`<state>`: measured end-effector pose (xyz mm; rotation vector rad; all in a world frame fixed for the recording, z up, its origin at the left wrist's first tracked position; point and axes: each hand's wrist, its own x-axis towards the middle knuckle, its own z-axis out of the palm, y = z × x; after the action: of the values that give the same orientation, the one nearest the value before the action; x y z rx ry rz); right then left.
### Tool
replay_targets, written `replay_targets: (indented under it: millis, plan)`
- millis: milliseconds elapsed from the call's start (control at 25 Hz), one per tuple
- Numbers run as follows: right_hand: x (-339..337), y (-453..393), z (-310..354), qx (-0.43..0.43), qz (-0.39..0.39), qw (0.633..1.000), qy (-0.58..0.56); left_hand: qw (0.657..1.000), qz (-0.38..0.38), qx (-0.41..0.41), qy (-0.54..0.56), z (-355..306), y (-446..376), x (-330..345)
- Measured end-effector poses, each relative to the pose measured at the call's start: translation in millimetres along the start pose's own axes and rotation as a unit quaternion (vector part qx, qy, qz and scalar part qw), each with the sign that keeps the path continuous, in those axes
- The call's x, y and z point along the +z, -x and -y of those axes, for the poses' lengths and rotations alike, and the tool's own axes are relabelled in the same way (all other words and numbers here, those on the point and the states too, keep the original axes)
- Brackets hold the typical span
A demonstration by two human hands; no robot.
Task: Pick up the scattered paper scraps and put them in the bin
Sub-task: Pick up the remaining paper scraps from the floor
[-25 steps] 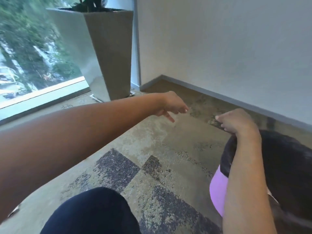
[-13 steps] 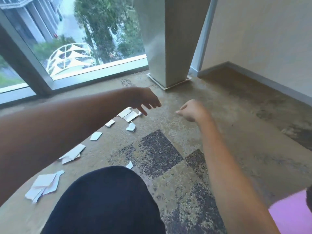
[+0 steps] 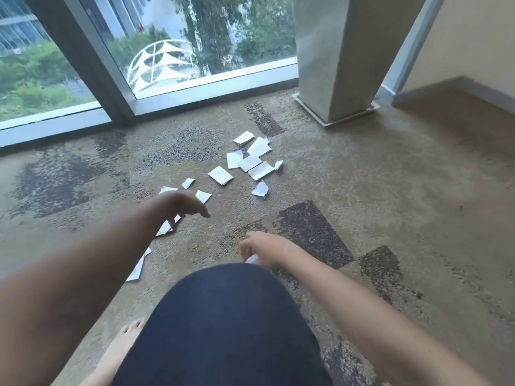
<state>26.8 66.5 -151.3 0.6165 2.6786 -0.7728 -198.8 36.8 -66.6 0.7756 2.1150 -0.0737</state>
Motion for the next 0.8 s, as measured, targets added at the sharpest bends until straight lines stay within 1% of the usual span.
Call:
replay_targets:
  millis: [120, 240, 320, 360, 520, 560, 680, 800]
  plan:
    - [2.9, -13.6, -6.9, -0.017, 0.000, 0.999, 0.044, 0.998, -0.031, -0.054, 0.025, 55.1, -5.5, -12.2]
    - [2.4, -25.0, -10.1, -0.029, 0.039, 0.996, 0.074, 0.991, -0.065, -0.103, 0.050, 102.6, 2.5, -21.9]
    - [-5.5, -31.6, -12.0, -0.019, 0.054, 0.997, 0.055, 0.989, -0.066, -0.125, 0.053, 127.7, 7.3, -20.9]
    - [-12.0, -34.8, -12.5, -0.012, 0.049, 0.998, 0.034, 0.986, -0.064, -0.136, 0.070, 137.4, 7.6, -18.4]
    - [-38.1, -55.1, -4.7, -0.002, 0.003, 0.999, -0.032, 0.971, -0.038, -0.170, 0.162, 172.5, -4.3, 5.3]
    - [-44.4, -59.9, -0.5, -0.006, -0.004, 0.999, -0.042, 0.968, -0.047, -0.172, 0.179, 178.2, -11.7, 15.2]
    - [-55.9, -71.7, 11.4, -0.016, -0.016, 0.998, -0.061, 0.953, -0.130, -0.184, 0.200, 177.5, -24.6, 46.7]
    - [-58.5, -78.8, 18.8, -0.022, -0.035, 0.996, -0.075, 0.950, -0.204, -0.180, 0.153, 167.5, -26.1, 61.9]
